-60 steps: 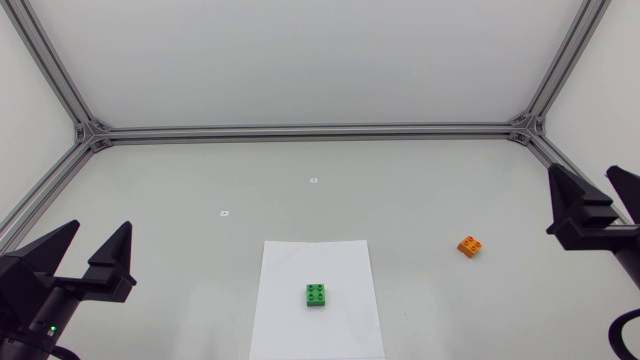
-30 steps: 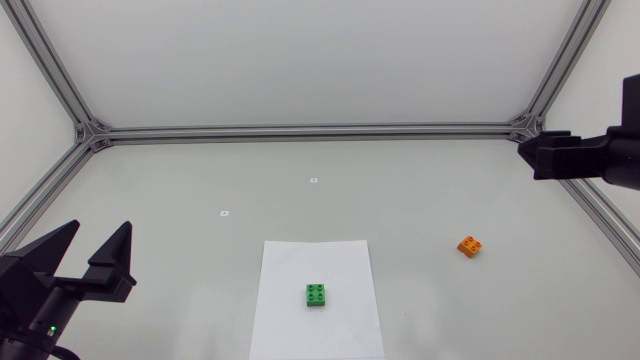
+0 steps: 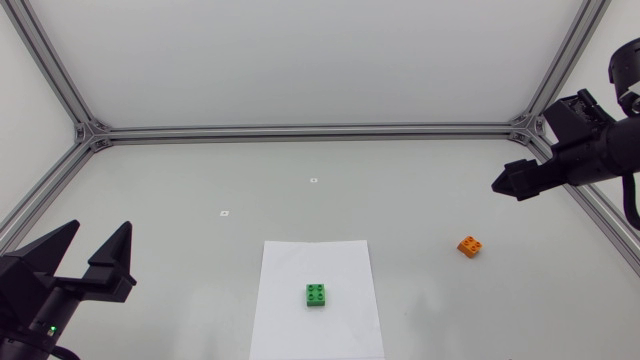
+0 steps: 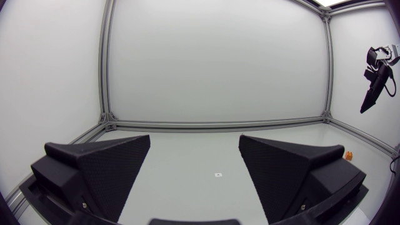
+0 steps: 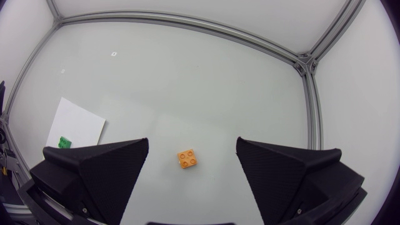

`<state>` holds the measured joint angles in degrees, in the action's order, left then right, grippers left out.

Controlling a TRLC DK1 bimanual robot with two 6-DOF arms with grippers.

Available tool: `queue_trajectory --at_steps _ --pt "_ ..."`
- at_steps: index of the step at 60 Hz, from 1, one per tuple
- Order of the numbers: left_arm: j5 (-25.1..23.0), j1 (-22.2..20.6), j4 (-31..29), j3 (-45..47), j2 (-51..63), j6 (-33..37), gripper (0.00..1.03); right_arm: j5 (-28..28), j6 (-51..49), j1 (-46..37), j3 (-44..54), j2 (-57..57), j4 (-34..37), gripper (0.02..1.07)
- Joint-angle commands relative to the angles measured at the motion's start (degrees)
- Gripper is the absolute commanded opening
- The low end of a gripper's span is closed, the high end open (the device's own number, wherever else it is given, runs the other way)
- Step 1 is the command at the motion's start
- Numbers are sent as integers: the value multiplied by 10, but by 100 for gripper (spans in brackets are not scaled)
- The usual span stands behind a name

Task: Pick up the orange 2x2 brick with the right arm and stack it on top of the green 2x2 brick in the center

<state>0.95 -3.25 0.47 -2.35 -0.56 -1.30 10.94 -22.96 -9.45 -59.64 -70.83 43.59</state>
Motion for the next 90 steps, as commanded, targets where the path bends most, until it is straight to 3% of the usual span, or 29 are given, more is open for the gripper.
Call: queue_trajectory --at_steps 1,21,51,90 --pt "-2 -4 -6 23 -1 4 99 7 -58 -3 -7 -37 20 102" --pt "-2 -4 -6 23 -1 3 99 0 -110 0 -22 -164 35 102" --pt "-2 -4 -6 23 -1 3 99 -65 -152 24 -43 -320 21 99" --pt "-2 -4 -6 23 -1 3 99 -98 -188 46 -83 -379 55 97"
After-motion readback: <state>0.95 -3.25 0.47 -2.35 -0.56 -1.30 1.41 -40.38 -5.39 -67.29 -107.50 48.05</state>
